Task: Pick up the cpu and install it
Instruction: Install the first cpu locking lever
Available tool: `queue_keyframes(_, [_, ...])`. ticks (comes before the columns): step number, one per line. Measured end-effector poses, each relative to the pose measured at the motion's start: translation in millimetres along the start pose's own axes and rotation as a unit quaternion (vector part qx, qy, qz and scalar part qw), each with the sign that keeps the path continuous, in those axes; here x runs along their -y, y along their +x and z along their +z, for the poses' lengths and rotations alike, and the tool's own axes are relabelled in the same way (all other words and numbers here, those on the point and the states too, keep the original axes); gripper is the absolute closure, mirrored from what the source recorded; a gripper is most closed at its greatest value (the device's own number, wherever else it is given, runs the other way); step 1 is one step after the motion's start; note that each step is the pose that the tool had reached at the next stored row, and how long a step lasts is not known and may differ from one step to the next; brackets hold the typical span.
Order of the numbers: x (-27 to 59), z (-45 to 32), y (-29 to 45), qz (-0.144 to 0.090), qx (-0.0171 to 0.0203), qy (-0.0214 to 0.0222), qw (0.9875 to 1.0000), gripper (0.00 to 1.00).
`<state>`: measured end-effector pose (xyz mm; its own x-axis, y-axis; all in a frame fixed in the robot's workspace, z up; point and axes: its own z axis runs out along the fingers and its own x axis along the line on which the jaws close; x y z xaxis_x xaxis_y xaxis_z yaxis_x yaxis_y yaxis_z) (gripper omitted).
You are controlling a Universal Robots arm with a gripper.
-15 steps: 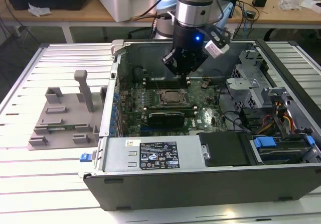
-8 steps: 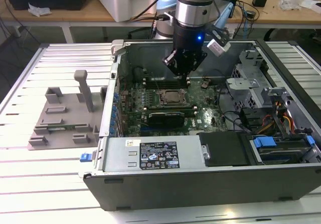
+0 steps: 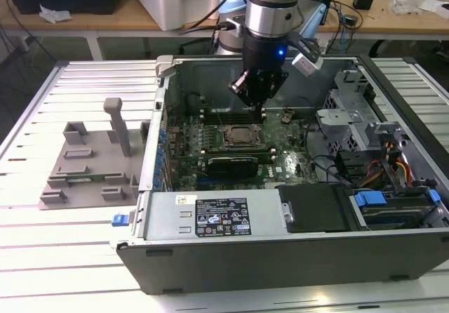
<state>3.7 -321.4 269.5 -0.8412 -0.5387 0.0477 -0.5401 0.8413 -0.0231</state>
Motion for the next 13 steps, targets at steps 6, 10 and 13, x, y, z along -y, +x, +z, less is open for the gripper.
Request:
queue_keyframes(6, [0.0, 0.0, 0.0, -0.027, 0.0006, 0.0013, 0.9996, 0.89])
queue_keyframes(10, [0.0, 0.0, 0.0, -0.045, 0.0010, 0.0022, 0.9990, 0.89])
queue_keyframes(13, [0.0, 0.0, 0.0, -0.063, 0.0014, 0.0030, 0.9980, 0.89])
